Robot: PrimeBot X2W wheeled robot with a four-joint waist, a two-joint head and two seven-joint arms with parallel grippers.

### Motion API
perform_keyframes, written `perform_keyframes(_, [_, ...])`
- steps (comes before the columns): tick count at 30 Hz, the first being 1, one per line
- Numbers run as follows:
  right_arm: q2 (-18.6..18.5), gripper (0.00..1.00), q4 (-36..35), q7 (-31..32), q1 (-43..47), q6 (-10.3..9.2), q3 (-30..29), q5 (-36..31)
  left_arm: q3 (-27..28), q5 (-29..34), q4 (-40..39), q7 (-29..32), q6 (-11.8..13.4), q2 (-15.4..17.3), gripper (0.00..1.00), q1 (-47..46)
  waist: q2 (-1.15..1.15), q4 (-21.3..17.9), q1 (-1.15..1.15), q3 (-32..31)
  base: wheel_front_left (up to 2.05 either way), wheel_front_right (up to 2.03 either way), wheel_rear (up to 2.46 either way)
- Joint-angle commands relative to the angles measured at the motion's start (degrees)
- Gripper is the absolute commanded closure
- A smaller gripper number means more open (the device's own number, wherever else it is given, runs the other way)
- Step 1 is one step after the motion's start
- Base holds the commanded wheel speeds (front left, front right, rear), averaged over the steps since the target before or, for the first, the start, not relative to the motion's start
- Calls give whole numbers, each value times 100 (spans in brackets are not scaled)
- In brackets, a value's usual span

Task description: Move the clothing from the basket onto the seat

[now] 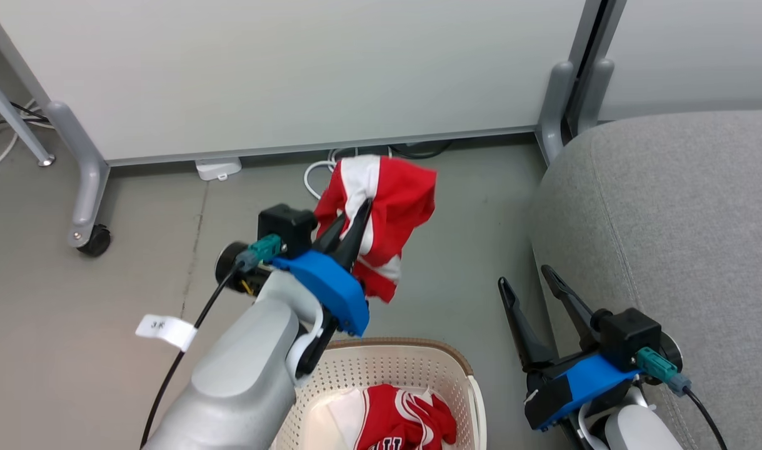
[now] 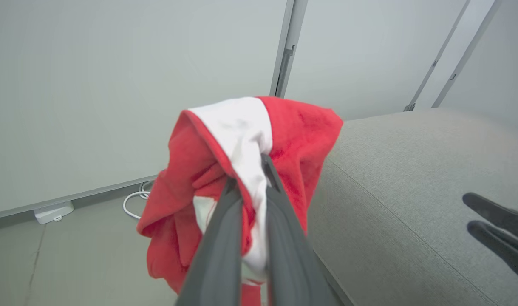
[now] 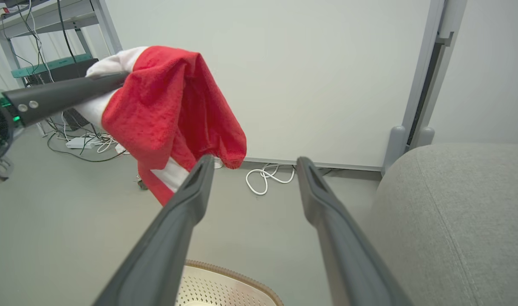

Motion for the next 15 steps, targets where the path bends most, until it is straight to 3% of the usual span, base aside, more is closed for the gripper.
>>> perform_keyframes(1, [-17, 0, -34, 14, 117, 3, 6, 14, -5, 17, -37, 14, -4, -5, 100, -134, 0, 13, 0, -39, 0, 0, 0])
perform_keyframes(15, [-17, 0, 1, 340, 169, 3, 316, -153, -360, -222, -313, 133, 58, -105, 100, -406, 0, 108, 0, -324, 0, 0, 0])
